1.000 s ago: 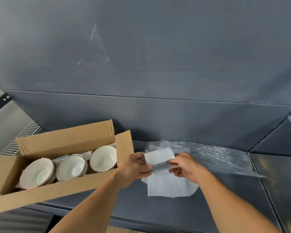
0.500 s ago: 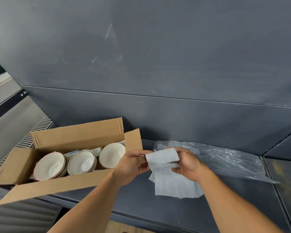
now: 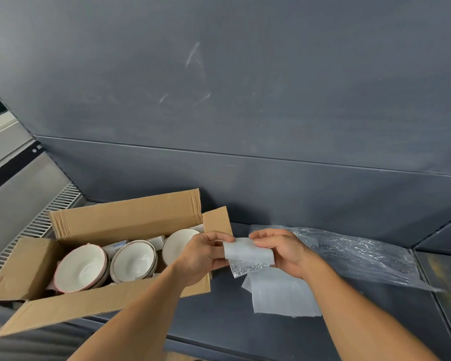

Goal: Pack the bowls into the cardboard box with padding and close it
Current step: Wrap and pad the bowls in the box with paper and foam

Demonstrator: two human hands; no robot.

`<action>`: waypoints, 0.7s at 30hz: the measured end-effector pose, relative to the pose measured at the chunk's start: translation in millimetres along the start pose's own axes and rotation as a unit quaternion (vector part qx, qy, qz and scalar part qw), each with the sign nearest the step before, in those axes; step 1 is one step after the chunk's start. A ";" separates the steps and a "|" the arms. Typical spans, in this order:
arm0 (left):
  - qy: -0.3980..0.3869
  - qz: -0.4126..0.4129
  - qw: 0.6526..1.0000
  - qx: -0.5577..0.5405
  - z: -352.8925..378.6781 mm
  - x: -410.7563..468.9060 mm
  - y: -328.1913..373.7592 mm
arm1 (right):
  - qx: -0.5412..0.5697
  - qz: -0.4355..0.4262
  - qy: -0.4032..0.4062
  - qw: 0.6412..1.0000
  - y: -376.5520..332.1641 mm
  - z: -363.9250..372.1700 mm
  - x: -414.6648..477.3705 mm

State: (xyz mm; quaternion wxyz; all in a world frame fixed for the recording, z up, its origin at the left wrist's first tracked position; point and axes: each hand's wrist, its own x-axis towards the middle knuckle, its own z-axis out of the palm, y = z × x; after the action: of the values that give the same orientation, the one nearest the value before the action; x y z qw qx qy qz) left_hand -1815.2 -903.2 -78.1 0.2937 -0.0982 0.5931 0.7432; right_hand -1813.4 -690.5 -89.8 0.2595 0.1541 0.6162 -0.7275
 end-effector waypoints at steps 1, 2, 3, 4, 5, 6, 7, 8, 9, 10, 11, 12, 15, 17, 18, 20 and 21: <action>-0.002 -0.004 1.000 0.012 -6.1 0.1 1.5 | -0.004 -0.003 0.004 1.000 -0.9 5.0 2.5; -0.006 -0.006 1.000 0.022 -11.7 -0.2 3.0 | -0.009 -0.005 0.007 1.000 -1.2 9.9 5.0; -0.010 -0.008 0.999 0.030 -17.7 -0.2 3.8 | -0.015 -0.006 0.008 1.000 -1.6 15.0 6.8; -0.015 -0.009 0.999 0.036 -22.8 -0.4 4.5 | -0.020 -0.008 0.009 1.000 -1.7 19.8 8.9; -0.016 -0.010 0.999 0.039 -28.3 -0.8 5.2 | -0.024 -0.011 0.009 1.000 -1.3 25.0 11.2; -0.013 -0.013 0.999 0.037 -30.8 -1.3 5.6 | -0.031 -0.016 0.010 0.999 -0.4 28.0 12.7; -0.005 -0.016 0.999 0.031 -33.3 -1.7 6.1 | -0.041 -0.024 0.012 0.999 0.4 30.8 13.9; 0.005 -0.022 1.000 0.020 -36.2 -2.3 7.5 | -0.054 -0.032 0.015 0.998 1.3 34.4 15.9; 0.013 -0.028 0.999 0.007 -38.9 -3.0 9.1 | -0.064 -0.039 0.017 0.997 1.8 37.9 17.2; 0.019 -0.034 0.999 -0.008 -41.0 -4.1 11.0 | -0.074 -0.046 0.021 0.996 2.5 41.0 18.4; 0.020 -0.038 0.999 -0.021 -42.9 -5.3 12.9 | -0.081 -0.053 0.026 0.995 2.5 44.6 19.2; 0.020 -0.039 0.999 -0.026 -44.8 -6.1 14.4 | -0.088 -0.061 0.032 0.994 2.6 47.8 20.4; 0.025 -0.022 0.999 0.013 -51.3 -3.8 14.9 | -0.115 -0.086 0.059 0.988 2.8 55.4 24.6; 0.033 -0.002 0.998 0.046 -55.4 -0.9 13.2 | -0.126 -0.098 0.069 0.985 3.4 59.0 27.3; 0.043 0.010 0.997 0.060 -57.3 0.2 12.8 | -0.123 -0.099 0.071 0.985 3.2 60.4 27.6; 0.063 0.032 0.994 0.084 -62.1 2.3 11.7 | -0.106 -0.096 0.073 0.987 2.6 62.6 27.7; 0.070 0.040 0.992 0.094 -64.2 3.1 11.6 | -0.099 -0.094 0.073 0.988 1.6 63.6 27.1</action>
State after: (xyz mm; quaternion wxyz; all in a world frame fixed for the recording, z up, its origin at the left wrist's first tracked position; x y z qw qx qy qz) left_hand -1837.1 -964.0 -87.9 0.2288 -0.0981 0.6831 0.6866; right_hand -1828.6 -757.9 -93.5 0.1583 0.1214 0.7143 -0.6708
